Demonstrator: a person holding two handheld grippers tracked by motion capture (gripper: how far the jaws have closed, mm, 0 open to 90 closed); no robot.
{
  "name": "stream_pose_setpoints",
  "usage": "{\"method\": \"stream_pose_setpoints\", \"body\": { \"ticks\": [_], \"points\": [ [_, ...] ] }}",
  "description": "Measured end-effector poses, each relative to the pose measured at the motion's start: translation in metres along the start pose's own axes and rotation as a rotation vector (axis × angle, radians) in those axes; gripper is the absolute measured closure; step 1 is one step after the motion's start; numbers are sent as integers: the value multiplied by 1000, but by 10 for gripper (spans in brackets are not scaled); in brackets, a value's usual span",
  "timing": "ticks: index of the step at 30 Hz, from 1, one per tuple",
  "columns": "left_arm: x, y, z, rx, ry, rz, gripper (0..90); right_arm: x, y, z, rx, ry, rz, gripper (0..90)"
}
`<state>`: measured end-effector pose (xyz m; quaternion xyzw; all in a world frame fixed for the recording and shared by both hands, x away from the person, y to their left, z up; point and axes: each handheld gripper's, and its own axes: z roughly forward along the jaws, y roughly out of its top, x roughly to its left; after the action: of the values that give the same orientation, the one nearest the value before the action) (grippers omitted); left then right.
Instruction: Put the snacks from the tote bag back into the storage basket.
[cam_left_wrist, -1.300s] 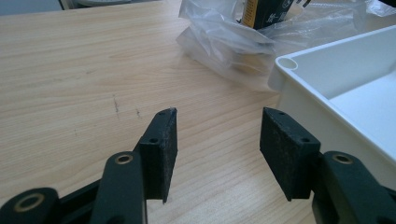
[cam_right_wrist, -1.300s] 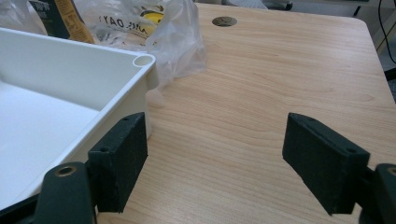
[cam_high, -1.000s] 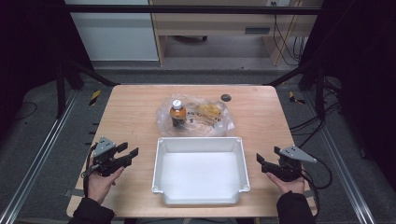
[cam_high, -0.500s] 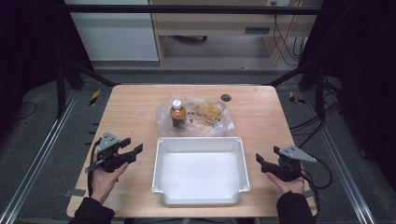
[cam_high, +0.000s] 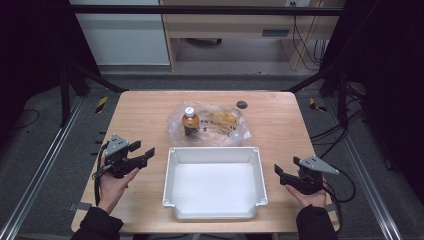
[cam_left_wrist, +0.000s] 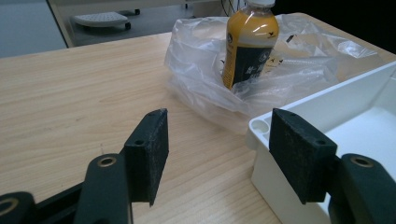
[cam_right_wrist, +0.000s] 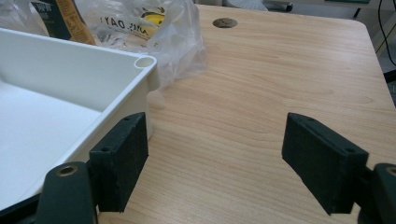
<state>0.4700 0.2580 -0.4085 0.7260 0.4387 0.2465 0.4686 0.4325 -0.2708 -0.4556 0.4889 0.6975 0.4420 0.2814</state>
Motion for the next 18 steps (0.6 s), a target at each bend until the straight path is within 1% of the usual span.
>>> {"method": "stream_pose_setpoints", "body": {
  "ticks": [5, 15, 18],
  "points": [
    [-3, 10, 3, -19, 1, 3, 371, 0, 0, 0, 0, 0, 4, 228],
    [-8, 19, 10, -35, -1, 0, 352, -1, 0, -1, -3, -1, 7, 228],
    [-10, 20, 12, -36, 10, 16, 345, -1, 0, -1, -4, 1, 6, 229]
  ]
}}
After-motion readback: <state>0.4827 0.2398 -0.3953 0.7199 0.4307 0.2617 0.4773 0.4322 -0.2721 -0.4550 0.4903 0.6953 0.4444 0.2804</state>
